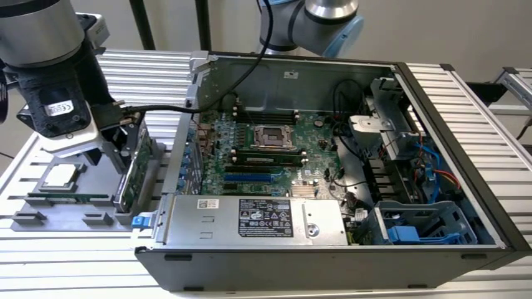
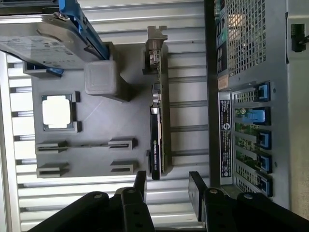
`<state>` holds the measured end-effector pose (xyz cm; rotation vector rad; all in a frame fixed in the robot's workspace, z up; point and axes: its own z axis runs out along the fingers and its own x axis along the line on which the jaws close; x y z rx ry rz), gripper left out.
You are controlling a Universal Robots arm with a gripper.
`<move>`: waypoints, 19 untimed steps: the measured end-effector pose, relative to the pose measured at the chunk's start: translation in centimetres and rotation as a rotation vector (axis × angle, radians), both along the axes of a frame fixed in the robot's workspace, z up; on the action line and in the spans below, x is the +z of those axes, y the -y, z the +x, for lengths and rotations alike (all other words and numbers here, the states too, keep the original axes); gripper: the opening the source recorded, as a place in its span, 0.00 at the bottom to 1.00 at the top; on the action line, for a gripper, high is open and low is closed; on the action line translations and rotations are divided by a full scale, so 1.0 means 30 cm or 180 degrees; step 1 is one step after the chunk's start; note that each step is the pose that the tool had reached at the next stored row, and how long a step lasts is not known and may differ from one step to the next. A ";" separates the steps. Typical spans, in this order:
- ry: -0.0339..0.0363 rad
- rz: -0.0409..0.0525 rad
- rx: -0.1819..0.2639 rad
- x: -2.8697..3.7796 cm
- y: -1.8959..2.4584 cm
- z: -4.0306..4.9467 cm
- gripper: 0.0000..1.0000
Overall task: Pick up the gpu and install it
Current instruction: 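Pick up the gpu and move the gpu toward the slot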
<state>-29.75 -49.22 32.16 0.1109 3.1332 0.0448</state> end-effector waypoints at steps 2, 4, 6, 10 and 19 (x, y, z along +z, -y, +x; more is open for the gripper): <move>0.0000 0.0000 0.0000 -0.002 0.000 0.000 1.00; 0.0000 -0.0001 0.0000 -0.004 0.000 0.000 1.00; 0.0000 -0.0001 0.0000 -0.004 0.000 0.000 1.00; 0.0000 0.0000 0.0000 -0.005 0.000 0.000 1.00; 0.0004 0.0000 0.0000 -0.030 -0.001 -0.003 1.00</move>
